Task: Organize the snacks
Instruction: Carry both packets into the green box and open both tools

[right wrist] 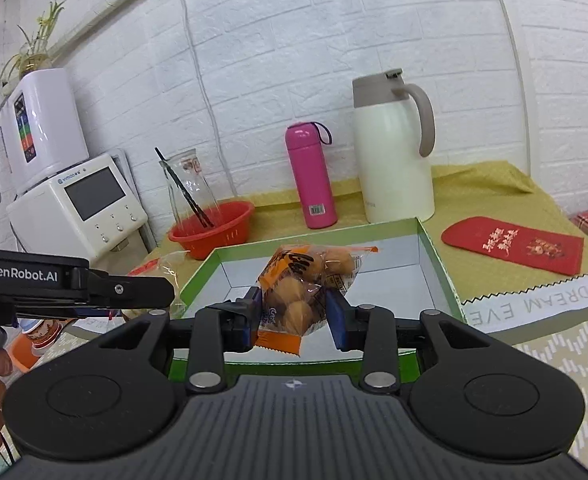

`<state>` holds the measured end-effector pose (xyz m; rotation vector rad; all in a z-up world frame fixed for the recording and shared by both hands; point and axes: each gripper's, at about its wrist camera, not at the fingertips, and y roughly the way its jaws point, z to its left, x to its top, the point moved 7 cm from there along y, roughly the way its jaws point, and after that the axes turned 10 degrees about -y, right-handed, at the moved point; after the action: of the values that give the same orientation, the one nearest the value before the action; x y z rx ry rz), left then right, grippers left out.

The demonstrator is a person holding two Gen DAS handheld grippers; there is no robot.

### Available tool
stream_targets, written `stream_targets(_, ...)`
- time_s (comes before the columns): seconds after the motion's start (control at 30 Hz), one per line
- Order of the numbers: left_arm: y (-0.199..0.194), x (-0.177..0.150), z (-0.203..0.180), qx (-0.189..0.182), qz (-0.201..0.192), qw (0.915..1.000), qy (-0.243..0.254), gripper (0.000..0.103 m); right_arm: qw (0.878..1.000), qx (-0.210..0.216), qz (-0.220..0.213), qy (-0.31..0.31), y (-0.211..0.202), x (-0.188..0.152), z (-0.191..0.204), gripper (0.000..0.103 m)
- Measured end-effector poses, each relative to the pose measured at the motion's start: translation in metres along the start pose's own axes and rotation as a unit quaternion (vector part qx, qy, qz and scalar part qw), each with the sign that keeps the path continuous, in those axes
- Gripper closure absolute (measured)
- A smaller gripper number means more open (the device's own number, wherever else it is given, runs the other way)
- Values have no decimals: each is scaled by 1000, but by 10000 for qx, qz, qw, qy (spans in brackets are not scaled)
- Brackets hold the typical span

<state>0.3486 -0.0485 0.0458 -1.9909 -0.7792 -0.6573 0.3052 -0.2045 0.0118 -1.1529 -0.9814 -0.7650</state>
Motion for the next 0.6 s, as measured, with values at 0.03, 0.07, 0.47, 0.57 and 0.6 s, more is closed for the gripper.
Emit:
stream_targets(0.03, 7, 1, 2, 12, 31, 10000, -32, 50, 10000, -13, 62, 8, 6, -3, -1, 42)
stream_targets(0.07, 13, 0, 5, 23, 66, 10000, -60, 50, 9999, -25, 142, 2, 14, -6, -3, 42)
stream_targets(0.47, 20, 10, 15, 129, -502, 9983, -281, 9, 9985, -234, 57, -501, 31, -10, -4, 0)
stream_targets(0.57, 18, 7, 16, 353, -513, 9980, -139, 9, 9984, -271, 102, -494, 28, -9, -5, 0)
stream_targets(0.6, 16, 6, 16, 406, -547, 9976, -92, 9, 9984, -291, 101, -481, 26, -9, -6, 0)
